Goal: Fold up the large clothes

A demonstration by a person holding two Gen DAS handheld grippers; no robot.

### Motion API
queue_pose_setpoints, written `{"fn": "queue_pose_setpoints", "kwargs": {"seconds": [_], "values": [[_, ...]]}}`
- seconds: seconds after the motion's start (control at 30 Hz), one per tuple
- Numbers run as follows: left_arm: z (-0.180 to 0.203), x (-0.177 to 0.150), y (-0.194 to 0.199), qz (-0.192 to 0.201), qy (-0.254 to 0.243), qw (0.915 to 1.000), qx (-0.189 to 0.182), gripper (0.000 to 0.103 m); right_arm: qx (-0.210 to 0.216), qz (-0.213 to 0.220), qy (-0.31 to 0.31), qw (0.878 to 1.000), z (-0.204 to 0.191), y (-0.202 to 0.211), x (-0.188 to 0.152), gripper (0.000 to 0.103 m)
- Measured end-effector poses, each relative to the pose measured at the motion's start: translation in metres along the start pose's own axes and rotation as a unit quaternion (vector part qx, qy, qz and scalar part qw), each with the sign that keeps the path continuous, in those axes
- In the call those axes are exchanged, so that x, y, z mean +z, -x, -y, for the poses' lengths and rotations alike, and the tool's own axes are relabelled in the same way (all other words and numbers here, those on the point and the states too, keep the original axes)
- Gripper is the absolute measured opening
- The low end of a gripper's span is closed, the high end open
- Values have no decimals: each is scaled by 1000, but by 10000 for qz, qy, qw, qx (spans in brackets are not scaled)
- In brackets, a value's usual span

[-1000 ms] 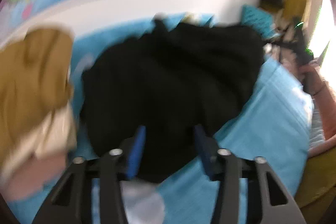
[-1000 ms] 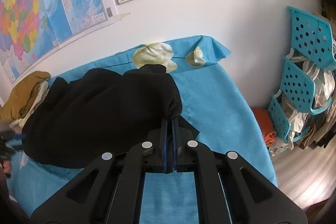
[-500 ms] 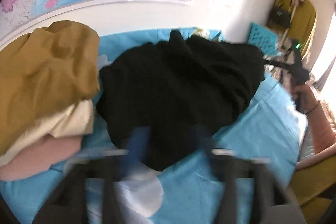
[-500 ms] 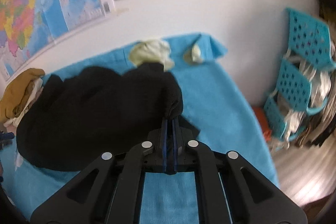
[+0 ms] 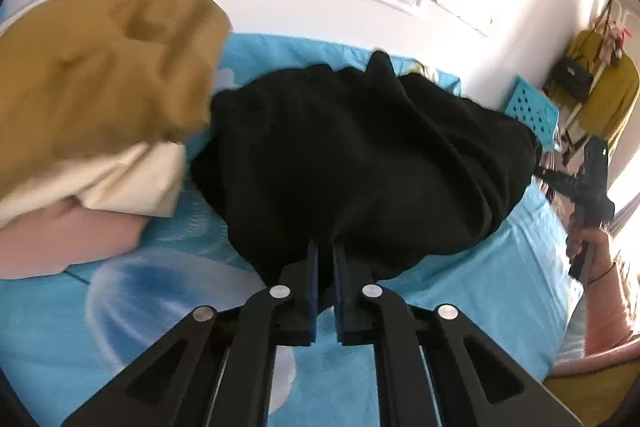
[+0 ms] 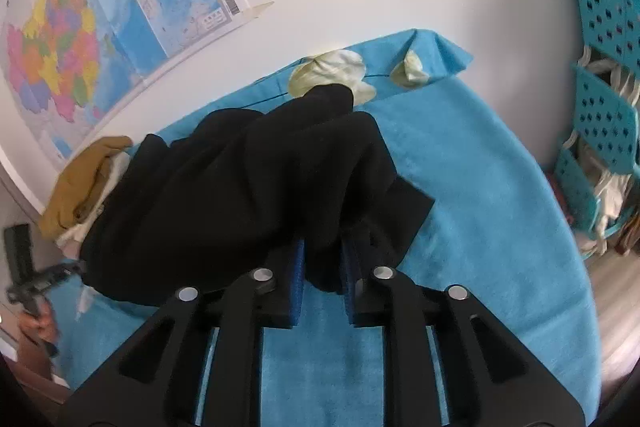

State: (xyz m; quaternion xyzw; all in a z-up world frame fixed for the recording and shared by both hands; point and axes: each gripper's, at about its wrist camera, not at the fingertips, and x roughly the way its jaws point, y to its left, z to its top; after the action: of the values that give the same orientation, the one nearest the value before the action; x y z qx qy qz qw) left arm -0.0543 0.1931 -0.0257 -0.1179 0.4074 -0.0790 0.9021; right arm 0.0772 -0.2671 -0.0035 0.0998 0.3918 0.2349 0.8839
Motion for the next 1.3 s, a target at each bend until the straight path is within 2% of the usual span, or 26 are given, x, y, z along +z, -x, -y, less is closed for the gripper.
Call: {"fn": "queue_pose_setpoints", "kwargs": {"seconds": [0.07, 0.17, 0.23, 0.27, 0.33, 0.4, 0.47, 0.5, 0.53, 0.57, 0.6, 0.67, 0.7, 0.73, 0.8, 0.83, 0.93, 0.97, 1.0, 1.03, 1.07, 1.1, 1.13, 1.23, 1.27, 1.3], "values": [[8, 1, 6, 3, -158, 9994, 301, 4, -326, 317, 371, 9983, -15, 17, 8, 9], [6, 0, -1, -164, -115, 9983, 539, 4, -617, 694, 420, 9948, -23, 35, 18, 8], [5, -6, -12, -296, -5, 9976, 630, 4, -1040, 768, 550, 9901, -25, 26, 17, 7], [3, -8, -15, -350, 16, 9971, 678, 4, -1125, 634, 470, 9905, -20, 17, 15, 7], [4, -10, -16, -307, -5, 9973, 672, 5, -1070, 255, 92, 9939, 2, -5, 11, 7], [5, -7, -9, -242, 34, 9977, 633, 6, -967, 77, -300, 9948, 19, -17, 3, 10], [6, -3, 1, -134, 29, 9986, 515, 12, -1018, 20, -387, 9941, 23, -11, 3, 40], [10, 1, 11, 39, -56, 9991, 428, 21, -985, 119, -412, 9942, 23, -1, 5, 44], [15, 3, 20, 171, -192, 9990, 362, 35, -882, 291, -412, 9948, 20, 15, 9, 44], [22, 7, 25, 295, -361, 9983, 336, 42, -961, 502, -317, 9936, 11, 30, 13, 46], [32, 14, 26, 402, -593, 9969, 324, 54, -906, 659, -140, 9936, -1, 41, 18, 47], [43, 26, 16, 400, -891, 9945, 363, 55, -536, 795, 239, 9951, -29, 50, 27, 48], [48, 34, 8, 388, -1027, 9928, 483, 55, -343, 737, 576, 9950, -49, 47, 31, 55], [53, 44, -6, 340, -1157, 9908, 613, 56, -247, 641, 844, 9941, -64, 42, 33, 57], [53, 57, -24, 215, -1176, 9913, 545, 57, -224, 414, 1567, 9865, -104, 14, 38, 58], [51, 67, -40, 66, -1111, 9926, 481, 58, -187, 278, 1713, 9846, -113, 4, 40, 58], [44, 85, -70, -242, -977, 9929, 627, 58, -206, -329, 1957, 9799, -137, -57, 56, 63], [41, 89, -81, -347, -914, 9927, 705, 57, -241, -543, 1981, 9784, -138, -75, 62, 62], [39, 93, -91, -442, -870, 9925, 741, 52, -336, -751, 1935, 9776, -137, -100, 68, 53], [37, 95, -98, -495, -836, 9919, 818, 43, -398, -905, 1968, 9755, -137, -116, 70, 42], [34, 97, -103, -535, -794, 9914, 897, 42, -417, -990, 1959, 9747, -135, -127, 72, 20], [30, 99, -106, -545, -759, 9910, 955, 36, -430, -1025, 1880, 9759, -130, -134, 73, 9], [28, 100, -108, -508, -722, 9903, 1069, 25, -376, -905, 1732, 9800, -124, -132, 79, 6], [17, 102, -109, -418, -549, 9915, 1108, 24, -301, -267, 1108, 9930, -97, -101, 94, 6], [16, 102, -110, -407, -554, 9912, 1131, 24, -232, -274, 918, 9951, -89, -98, 95, 7], [18, 102, -111, -413, -594, 9900, 1214, 24, -253, -501, 923, 9942, -87, -107, 91, 8]]}}
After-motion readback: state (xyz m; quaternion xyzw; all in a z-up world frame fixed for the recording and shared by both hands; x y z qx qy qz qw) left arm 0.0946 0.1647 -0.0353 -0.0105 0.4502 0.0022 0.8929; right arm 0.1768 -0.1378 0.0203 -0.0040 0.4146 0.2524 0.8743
